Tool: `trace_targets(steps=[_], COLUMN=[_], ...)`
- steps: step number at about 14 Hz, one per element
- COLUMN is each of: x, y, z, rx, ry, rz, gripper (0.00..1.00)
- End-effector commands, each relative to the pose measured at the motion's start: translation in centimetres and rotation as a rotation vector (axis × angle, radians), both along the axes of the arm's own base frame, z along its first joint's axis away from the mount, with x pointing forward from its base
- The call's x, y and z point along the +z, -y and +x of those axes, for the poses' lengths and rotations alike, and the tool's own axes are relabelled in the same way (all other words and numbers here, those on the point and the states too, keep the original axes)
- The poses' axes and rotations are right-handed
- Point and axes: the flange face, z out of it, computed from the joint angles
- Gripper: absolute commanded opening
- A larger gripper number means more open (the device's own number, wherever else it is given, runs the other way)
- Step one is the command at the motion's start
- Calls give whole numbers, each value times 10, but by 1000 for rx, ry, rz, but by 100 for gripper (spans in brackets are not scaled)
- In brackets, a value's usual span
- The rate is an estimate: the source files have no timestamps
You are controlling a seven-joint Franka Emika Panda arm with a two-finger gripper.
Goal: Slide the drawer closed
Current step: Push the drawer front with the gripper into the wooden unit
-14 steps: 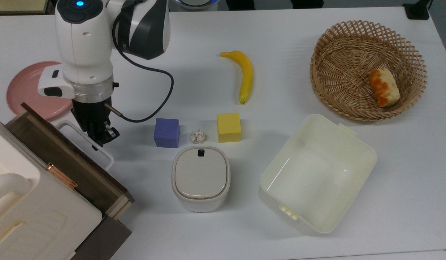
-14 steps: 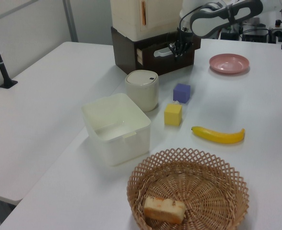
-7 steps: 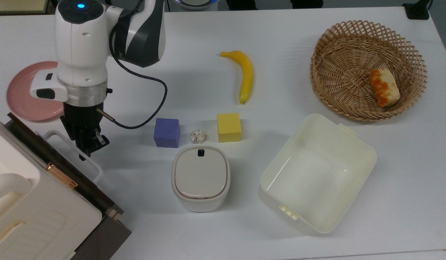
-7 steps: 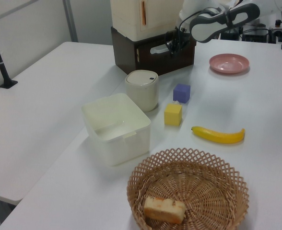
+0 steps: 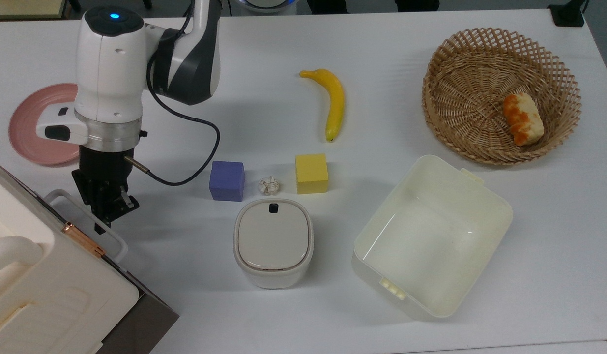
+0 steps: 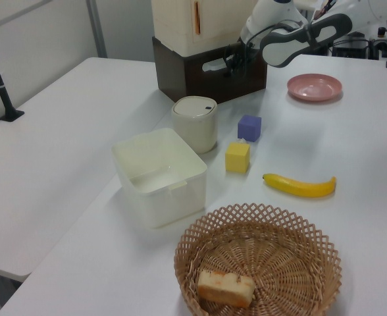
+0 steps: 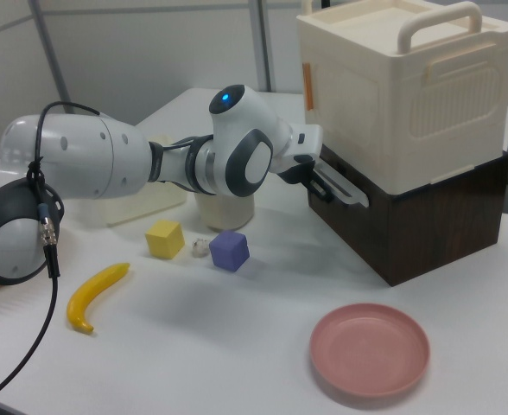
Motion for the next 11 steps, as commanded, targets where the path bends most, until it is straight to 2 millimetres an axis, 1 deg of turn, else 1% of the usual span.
trace_targets(steps=[1,4,7,9,11], x=[5,3,7,15,23], y=[1,2,-1,-12,-31], z=[7,6,6,5,3], rx=[0,7,38,54,67], ry=[65,61,52,48,1], rz=[-24,-30,-54,-55,-46], gripper=[0,0,0,0,0])
